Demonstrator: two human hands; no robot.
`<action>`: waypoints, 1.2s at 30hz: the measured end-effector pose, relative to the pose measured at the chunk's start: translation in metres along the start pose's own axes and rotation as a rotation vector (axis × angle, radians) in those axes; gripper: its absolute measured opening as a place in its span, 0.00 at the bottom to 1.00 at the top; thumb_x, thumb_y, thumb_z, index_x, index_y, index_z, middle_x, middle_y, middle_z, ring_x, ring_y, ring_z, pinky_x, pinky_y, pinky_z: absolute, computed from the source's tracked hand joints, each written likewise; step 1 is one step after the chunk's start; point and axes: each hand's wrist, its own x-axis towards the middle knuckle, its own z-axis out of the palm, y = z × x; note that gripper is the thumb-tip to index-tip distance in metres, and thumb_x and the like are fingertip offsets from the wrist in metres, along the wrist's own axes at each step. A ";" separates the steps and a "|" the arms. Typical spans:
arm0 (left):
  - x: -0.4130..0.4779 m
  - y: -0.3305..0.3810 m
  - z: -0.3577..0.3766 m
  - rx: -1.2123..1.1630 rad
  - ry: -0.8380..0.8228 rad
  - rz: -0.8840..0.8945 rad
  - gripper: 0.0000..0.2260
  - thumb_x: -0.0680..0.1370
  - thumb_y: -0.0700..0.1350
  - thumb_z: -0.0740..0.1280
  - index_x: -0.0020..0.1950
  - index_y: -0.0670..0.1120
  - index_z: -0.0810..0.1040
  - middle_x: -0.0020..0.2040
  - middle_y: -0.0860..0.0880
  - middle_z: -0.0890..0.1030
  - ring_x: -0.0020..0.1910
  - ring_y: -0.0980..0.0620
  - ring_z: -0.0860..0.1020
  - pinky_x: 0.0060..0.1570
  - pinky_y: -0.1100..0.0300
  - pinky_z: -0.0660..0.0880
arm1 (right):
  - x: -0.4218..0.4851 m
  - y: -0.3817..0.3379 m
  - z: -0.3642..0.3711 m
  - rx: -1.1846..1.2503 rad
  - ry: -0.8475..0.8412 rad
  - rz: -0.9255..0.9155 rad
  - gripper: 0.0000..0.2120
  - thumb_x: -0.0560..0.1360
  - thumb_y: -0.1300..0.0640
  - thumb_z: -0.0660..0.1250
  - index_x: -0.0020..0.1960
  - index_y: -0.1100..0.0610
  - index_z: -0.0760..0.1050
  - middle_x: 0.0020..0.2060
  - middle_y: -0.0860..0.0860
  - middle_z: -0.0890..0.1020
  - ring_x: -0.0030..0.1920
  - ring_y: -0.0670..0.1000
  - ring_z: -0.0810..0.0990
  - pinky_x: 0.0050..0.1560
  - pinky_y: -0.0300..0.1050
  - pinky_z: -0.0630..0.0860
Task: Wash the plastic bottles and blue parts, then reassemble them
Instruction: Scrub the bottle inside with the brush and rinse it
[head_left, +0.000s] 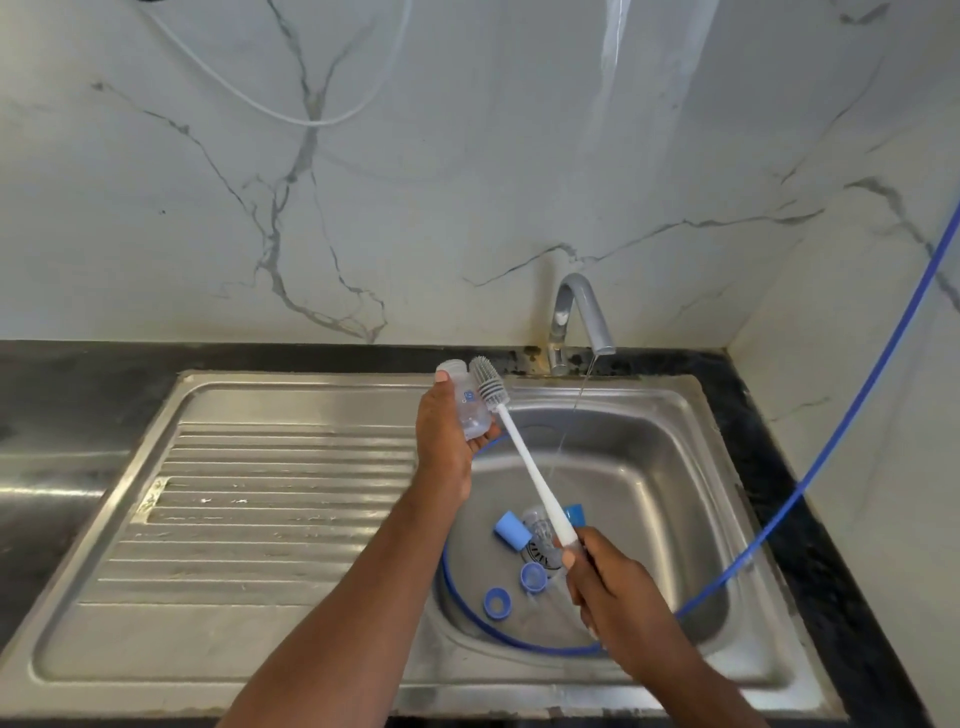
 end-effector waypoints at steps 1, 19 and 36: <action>0.003 0.006 -0.001 -0.024 0.022 0.008 0.20 0.84 0.58 0.60 0.68 0.45 0.75 0.57 0.42 0.83 0.51 0.45 0.83 0.40 0.52 0.82 | -0.004 0.003 0.002 -0.017 -0.003 -0.006 0.11 0.84 0.55 0.61 0.46 0.43 0.76 0.30 0.47 0.71 0.29 0.46 0.67 0.30 0.45 0.67; 0.003 0.009 -0.020 -0.057 0.002 -0.141 0.20 0.84 0.60 0.55 0.47 0.47 0.77 0.38 0.47 0.79 0.35 0.51 0.78 0.34 0.59 0.78 | 0.026 -0.008 -0.017 -0.611 -0.027 -0.130 0.06 0.84 0.46 0.56 0.54 0.47 0.68 0.37 0.46 0.76 0.39 0.50 0.76 0.42 0.52 0.76; -0.020 0.039 -0.039 0.277 0.163 -0.057 0.16 0.80 0.56 0.61 0.50 0.44 0.79 0.40 0.41 0.82 0.32 0.45 0.80 0.27 0.58 0.76 | 0.022 0.006 -0.026 -0.810 -0.078 -0.220 0.11 0.84 0.45 0.52 0.64 0.46 0.66 0.42 0.43 0.75 0.41 0.49 0.77 0.43 0.48 0.74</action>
